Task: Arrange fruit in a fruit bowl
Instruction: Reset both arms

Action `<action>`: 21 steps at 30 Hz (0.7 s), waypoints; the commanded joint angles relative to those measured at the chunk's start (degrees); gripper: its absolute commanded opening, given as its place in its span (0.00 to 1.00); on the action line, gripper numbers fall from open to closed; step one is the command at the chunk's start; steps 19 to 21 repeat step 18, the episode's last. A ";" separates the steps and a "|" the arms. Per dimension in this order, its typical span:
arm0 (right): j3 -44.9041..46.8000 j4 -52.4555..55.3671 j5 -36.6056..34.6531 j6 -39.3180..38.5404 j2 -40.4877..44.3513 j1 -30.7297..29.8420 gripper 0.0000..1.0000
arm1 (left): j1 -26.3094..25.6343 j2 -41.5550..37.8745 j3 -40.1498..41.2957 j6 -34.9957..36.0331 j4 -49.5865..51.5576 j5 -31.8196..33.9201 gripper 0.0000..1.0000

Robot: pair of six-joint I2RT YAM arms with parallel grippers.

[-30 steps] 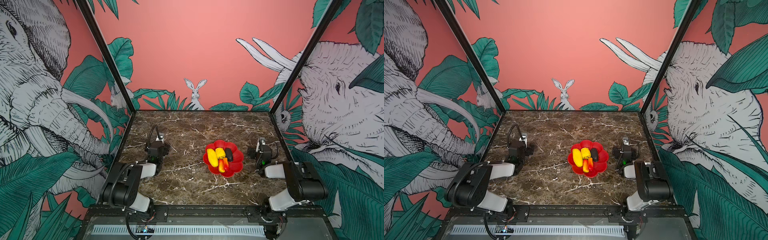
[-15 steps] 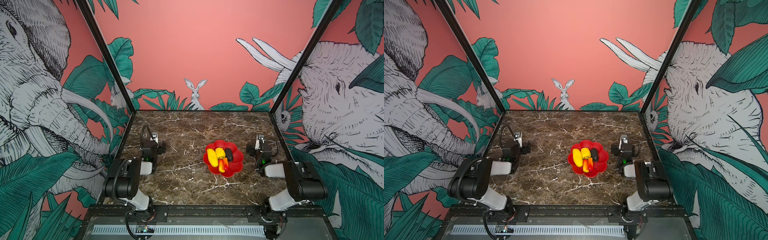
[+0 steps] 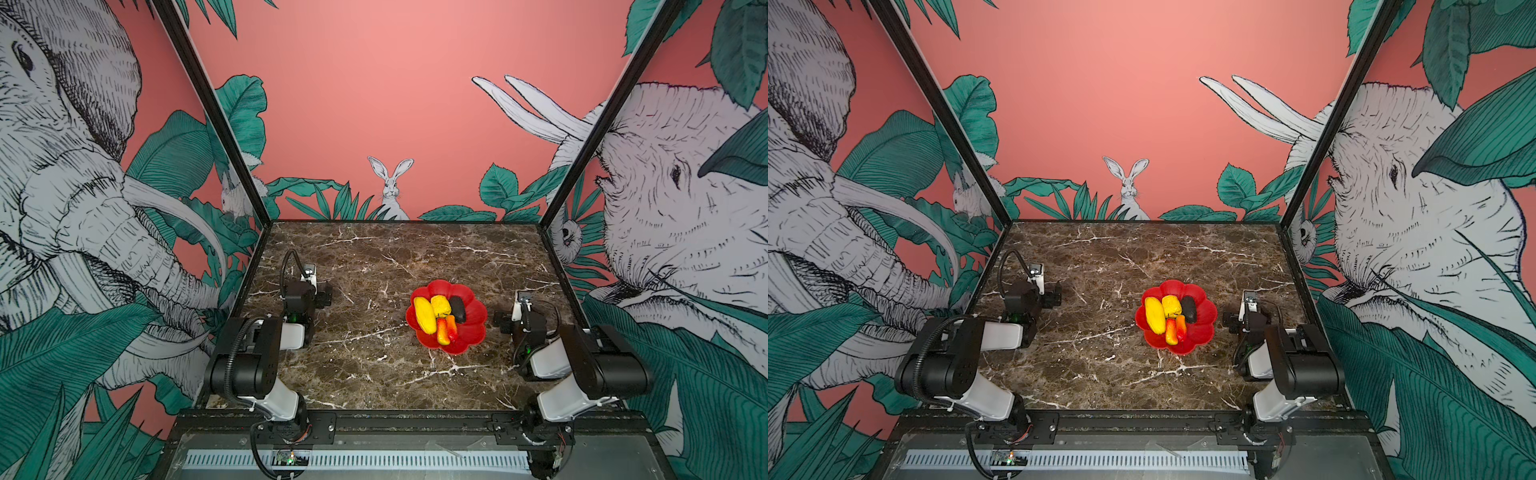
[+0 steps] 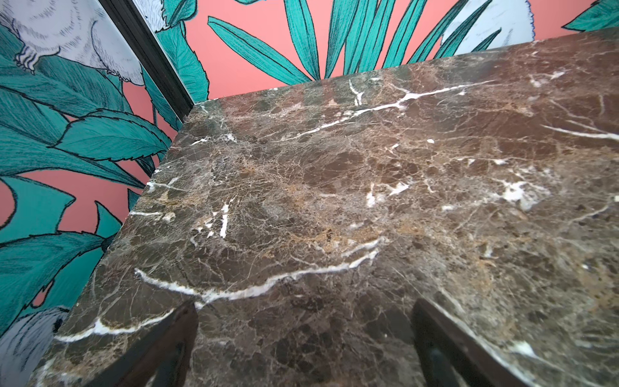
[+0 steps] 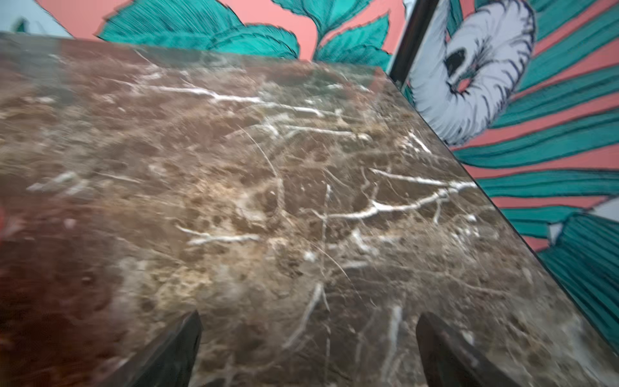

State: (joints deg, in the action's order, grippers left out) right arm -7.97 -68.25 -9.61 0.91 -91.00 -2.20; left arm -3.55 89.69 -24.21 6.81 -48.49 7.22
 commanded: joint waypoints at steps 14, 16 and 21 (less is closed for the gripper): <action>-14.74 16.41 2.95 -0.90 2.15 0.22 0.99 | 0.00 -0.83 0.65 -0.66 -1.26 -0.59 1.00; -14.63 16.31 5.29 -1.89 2.14 0.10 0.99 | 0.04 -0.85 0.66 -0.67 -1.26 -0.57 1.00; -14.71 16.47 5.74 -1.87 2.14 0.09 0.99 | 0.04 -0.83 0.65 -0.67 -1.30 -0.57 1.00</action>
